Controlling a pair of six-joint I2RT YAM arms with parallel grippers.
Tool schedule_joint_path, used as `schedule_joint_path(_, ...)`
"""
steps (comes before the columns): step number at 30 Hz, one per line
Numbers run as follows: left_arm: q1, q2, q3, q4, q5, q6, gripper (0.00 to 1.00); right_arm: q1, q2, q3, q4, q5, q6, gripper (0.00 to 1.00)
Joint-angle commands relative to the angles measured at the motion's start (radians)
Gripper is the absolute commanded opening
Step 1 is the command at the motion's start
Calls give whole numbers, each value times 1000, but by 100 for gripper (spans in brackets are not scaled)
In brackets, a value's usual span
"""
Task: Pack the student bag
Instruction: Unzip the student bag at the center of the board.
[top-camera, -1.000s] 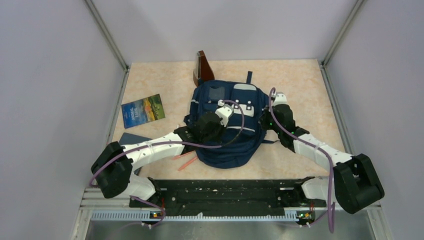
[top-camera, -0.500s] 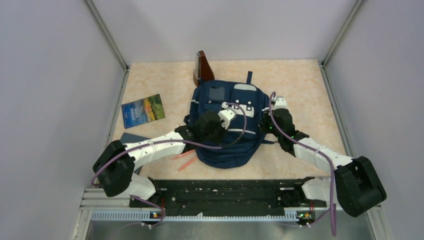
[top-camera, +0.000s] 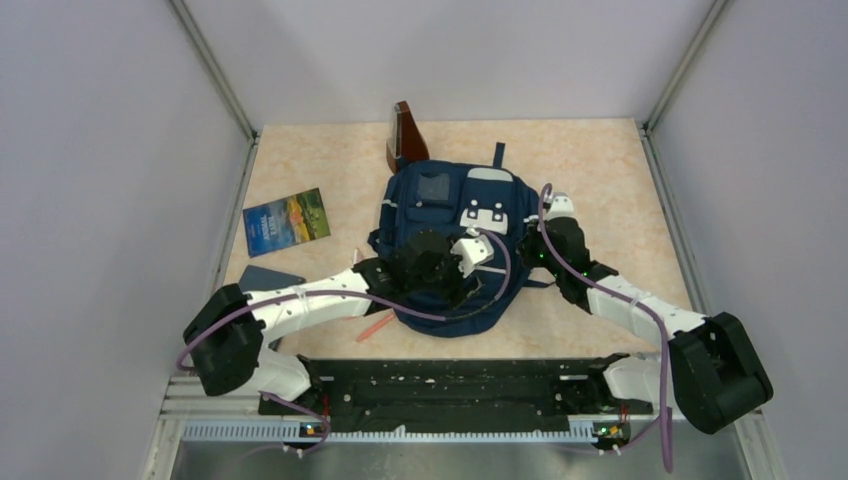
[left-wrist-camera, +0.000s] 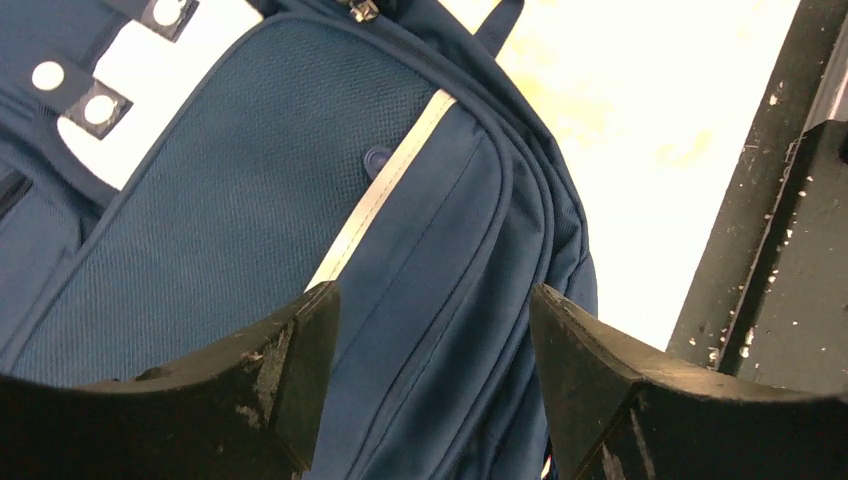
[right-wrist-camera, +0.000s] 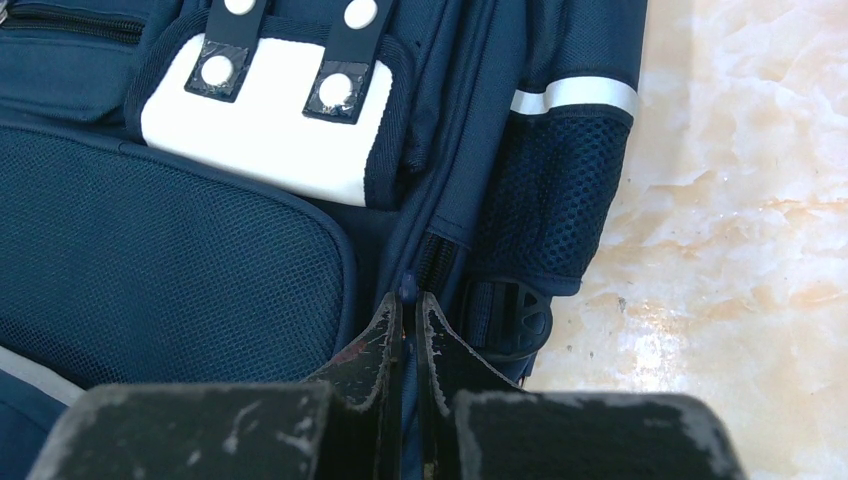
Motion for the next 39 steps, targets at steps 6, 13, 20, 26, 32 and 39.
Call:
schedule_joint_path(6, -51, 123, 65, 83, -58, 148, 76, 21, -45, -1, 31, -18, 15, 0)
schedule_joint_path(13, -52, 170, 47, 157, -234, 144, 77, 22, -54, -6, 32, -22, 14, 0)
schedule_joint_path(20, -56, 214, 47, 174, -237, 170, 72, 21, -55, -8, 36, -23, 13, 0)
schedule_joint_path(26, -56, 243, 49, 168, -182, 151, 21, 21, -75, -18, 44, -22, 15, 0)
schedule_joint_path(32, -55, 260, 43, 201, -182, 114, 0, 21, -95, -46, 51, -28, 6, 0)
schedule_joint_path(39, -56, 282, 41, 233, -215, 69, 0, 38, -145, -115, 69, -63, 21, 0)
